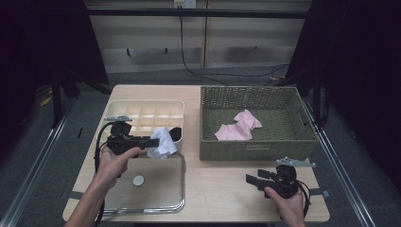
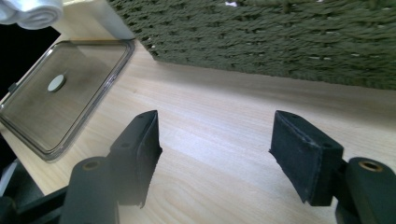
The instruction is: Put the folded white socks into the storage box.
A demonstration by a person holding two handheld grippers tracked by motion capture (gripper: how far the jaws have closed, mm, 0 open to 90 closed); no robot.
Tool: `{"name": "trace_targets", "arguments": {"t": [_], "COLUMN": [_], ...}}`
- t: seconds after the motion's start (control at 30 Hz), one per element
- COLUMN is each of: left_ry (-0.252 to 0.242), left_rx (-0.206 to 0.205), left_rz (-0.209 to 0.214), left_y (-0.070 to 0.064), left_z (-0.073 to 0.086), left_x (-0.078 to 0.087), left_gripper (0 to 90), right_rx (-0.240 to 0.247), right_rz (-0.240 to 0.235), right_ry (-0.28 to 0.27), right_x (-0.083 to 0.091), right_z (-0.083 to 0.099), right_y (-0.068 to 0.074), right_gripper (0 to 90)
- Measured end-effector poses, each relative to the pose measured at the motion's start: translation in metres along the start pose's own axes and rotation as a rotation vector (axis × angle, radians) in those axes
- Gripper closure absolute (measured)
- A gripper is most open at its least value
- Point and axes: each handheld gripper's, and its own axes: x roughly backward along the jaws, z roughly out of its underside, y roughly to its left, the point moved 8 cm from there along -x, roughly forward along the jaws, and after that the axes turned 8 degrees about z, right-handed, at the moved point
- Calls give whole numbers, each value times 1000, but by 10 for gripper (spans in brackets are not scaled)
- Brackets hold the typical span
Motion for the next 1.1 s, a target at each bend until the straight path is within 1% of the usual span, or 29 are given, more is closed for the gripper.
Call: {"name": "trace_targets", "arguments": {"t": [0.03,0.07,0.13,0.2,0.23,0.3,0.33,0.43,0.47,0.5,0.57,0.6,0.63,0.73,0.8,0.87,0.93,1.03,1.1], "left_ry": [-1,9,4,-9,-8,0,-2,2,0,8,8,14,11,17,24,32,41,59,70], "left_rx": [7,6,6,15,12,6,18,29,42,33,40,33,40,37,46,52,52,57,56], "left_rz": [2,-4,-24,-17,-12,-34,-39,-59,-62,-71,-85,-92,-92,-109,-129,-136,-144,-146,-159], "left_y": [1,3,7,10,11,16,20,29,31,34,37,40,42,47,53,58,61,65,67], "left_z": [-2,-4,-10,-16,-17,-20,-21,-25,-26,-26,-27,-28,-30,-34,-35,-35,-35,-34,-34], "left_x": [1,2,5,7,8,8,8,11,11,12,11,11,11,10,8,4,1,-3,-6], "left_gripper": [677,678,678,678,677,677,677,677,678,678,678,678,678,678,678,678,678,679,680], "right_rx": [-2,-3,1,5,4,2,1,3,3,4,2,2,1,0,-1,5,0,1,1], "right_rz": [-2,-4,0,-4,-3,-6,-6,-6,-7,-9,-9,-10,-10,-10,-12,-11,-14,-17,-16], "right_ry": [-2,0,6,10,11,9,10,12,13,12,13,14,15,15,16,19,16,12,14], "right_x": [0,1,-1,-2,-2,-2,-2,-3,-3,-4,-4,-4,-4,-4,-4,-4,-4,-3,-3], "right_z": [0,1,2,2,2,1,1,2,2,2,2,2,2,2,2,2,2,2,2], "right_y": [0,0,0,1,2,2,2,2,2,2,2,2,3,3,3,3,3,3,3], "right_gripper": [324,324,323,322,322,322,319,318,318,316,317,316,316,315,315,315,315,315,315]}}
